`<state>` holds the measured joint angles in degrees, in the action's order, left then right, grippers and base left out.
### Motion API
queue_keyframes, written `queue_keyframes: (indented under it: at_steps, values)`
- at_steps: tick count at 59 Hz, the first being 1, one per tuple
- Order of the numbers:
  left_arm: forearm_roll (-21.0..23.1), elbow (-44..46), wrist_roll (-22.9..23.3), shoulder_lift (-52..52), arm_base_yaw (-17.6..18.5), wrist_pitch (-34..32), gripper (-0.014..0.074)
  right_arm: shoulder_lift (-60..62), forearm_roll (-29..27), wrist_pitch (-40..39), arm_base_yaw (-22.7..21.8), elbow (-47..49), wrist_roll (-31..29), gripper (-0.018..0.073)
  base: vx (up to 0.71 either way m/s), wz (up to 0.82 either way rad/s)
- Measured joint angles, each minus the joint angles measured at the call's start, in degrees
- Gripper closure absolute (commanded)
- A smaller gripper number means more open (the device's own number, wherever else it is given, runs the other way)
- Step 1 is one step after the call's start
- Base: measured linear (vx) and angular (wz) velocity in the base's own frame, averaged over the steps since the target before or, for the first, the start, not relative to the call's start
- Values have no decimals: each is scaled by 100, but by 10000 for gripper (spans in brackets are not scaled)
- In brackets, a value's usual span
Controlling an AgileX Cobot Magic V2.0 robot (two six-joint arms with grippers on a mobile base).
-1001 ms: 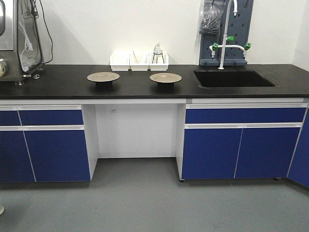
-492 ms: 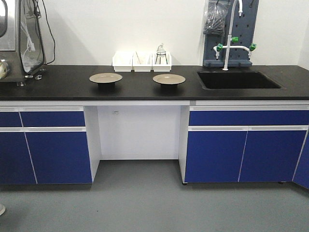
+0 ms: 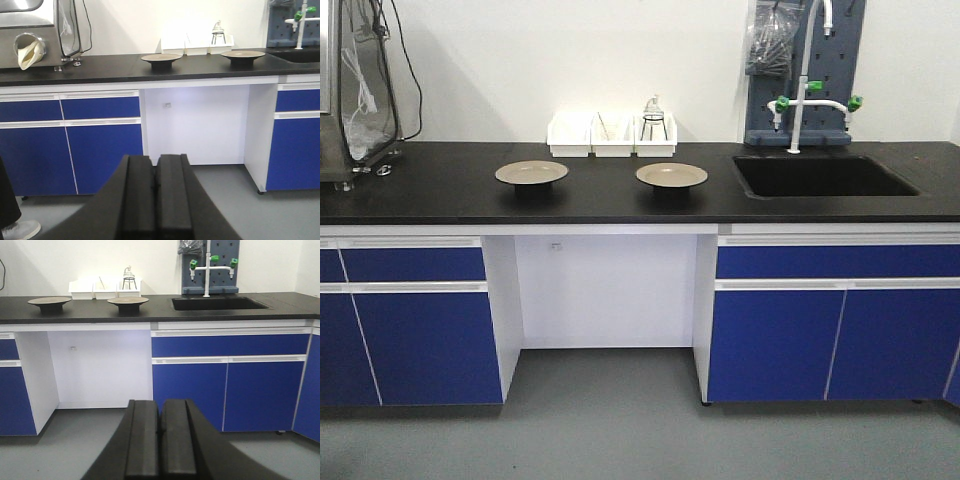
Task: Arrange circular plates on left workspace
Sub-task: 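Drive the base up to the counter holding the two tan plates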
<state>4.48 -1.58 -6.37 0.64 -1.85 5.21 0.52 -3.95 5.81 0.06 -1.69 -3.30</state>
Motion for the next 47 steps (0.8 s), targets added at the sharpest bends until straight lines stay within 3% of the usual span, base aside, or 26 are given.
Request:
queue_keyframes:
  at_steps: [47]
  values:
    - [0,0,0,0,0,0,594,0,0,0,0,0,0,563,42,6]
